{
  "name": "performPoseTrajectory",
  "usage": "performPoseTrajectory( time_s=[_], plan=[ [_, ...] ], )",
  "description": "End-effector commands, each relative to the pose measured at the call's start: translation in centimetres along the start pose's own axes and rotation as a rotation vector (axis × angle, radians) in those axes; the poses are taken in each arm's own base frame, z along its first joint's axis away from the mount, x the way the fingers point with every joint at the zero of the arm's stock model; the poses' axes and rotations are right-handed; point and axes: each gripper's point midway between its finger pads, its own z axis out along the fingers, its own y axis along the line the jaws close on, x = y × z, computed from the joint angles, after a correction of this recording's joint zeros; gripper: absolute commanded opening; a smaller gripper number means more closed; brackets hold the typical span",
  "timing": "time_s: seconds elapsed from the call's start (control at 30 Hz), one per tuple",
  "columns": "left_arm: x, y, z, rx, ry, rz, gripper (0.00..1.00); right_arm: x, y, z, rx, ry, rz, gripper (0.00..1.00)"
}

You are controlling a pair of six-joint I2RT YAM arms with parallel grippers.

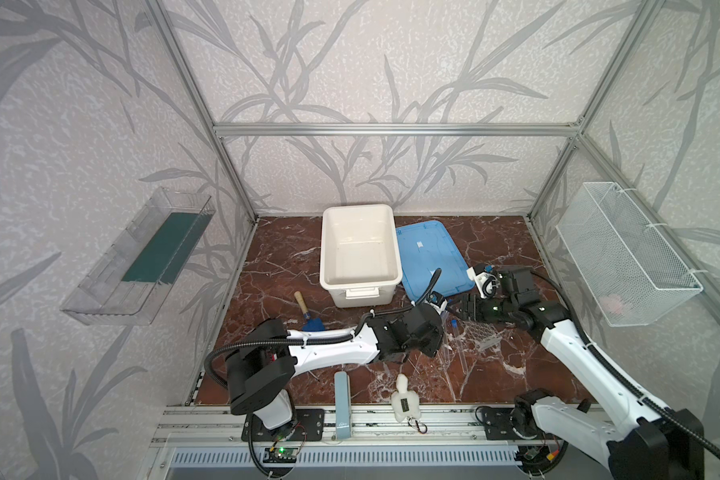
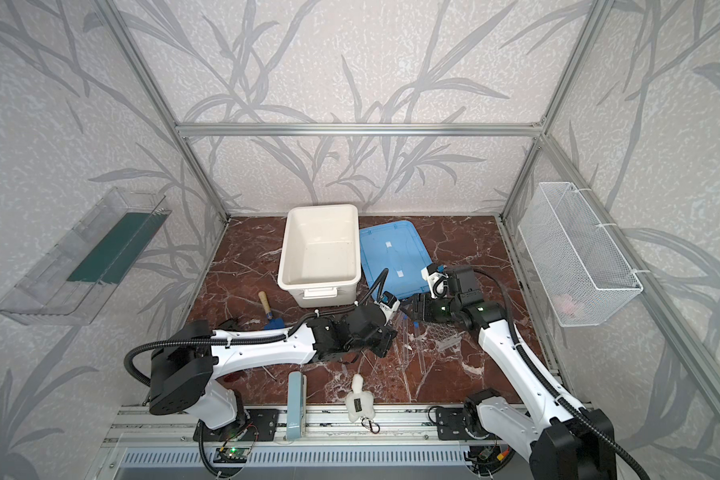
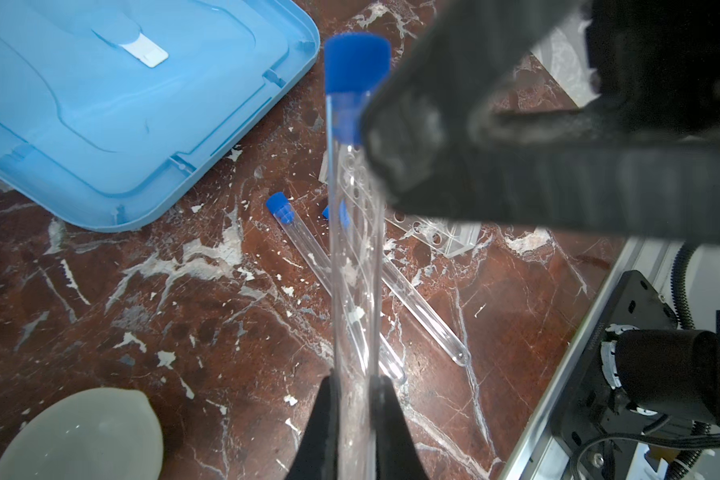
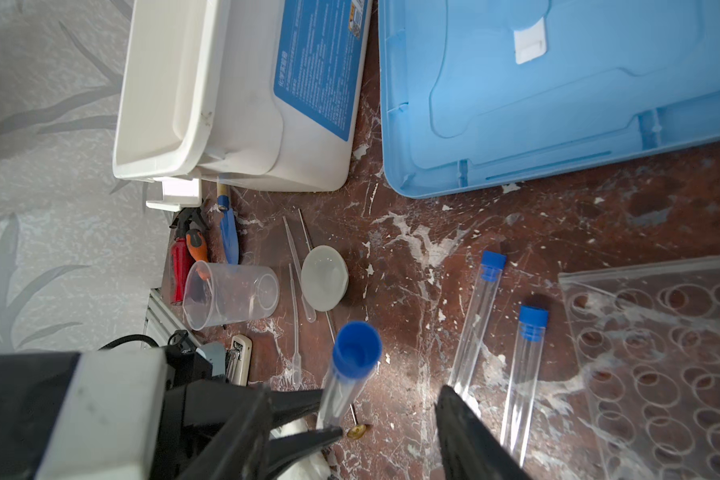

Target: Organize the chemistry lab equipment

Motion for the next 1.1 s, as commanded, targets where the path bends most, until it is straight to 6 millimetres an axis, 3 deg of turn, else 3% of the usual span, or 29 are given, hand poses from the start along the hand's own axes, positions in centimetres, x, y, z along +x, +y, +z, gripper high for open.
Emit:
performPoseTrajectory(
  time_s=[0.0, 0.27, 0.37, 0.5, 0.77, 0.87, 0.93, 1.0, 1.07],
  plan=[
    [-1.3, -0.9, -1.1, 0.028, -0.056, 0.023, 0.08, -1.4, 0.8, 0.1, -0.001, -0.032, -0.037, 0.57],
    [-0.9, -0.9, -1.0, 0.029, -0.051, 0.024, 0.08, -1.3, 0.9, 0.6, -0.027, -0.032, -0.018, 0.35],
    [-0.9, -1.1, -0.9, 0.038, -0.048, 0.026, 0.08, -1.1, 0.8, 0.6, -0.031, -0.034, -0.016, 0.34],
    [-0.7, -1.4, -0.8, 0.05, -0.037, 0.028, 0.08, -0.8, 0.9, 1.0, -0.052, -0.023, 0.001, 0.11],
    [-0.8, -1.8, -0.6, 0.061, -0.039, 0.028, 0.11, -0.4, 0.3, 0.9, -0.027, -0.033, 0.012, 0.12],
    [-1.1, -1.7, -0.8, 0.062, -0.048, 0.017, 0.3, -0.6, 0.1, 0.5, -0.003, -0.05, 0.001, 0.12],
    [-1.6, -1.7, -1.3, 0.058, -0.064, 0.001, 0.67, -1.0, -0.1, -0.1, 0.026, -0.078, -0.023, 0.12],
    [-2.3, -1.6, -2.0, 0.049, -0.092, -0.031, 0.98, -1.6, -0.5, -1.0, 0.076, -0.13, -0.055, 0.13],
    [-3.2, -1.7, -2.9, 0.053, -0.122, -0.068, 0.99, -2.3, -0.9, -1.9, 0.12, -0.189, -0.088, 0.13]
  ],
)
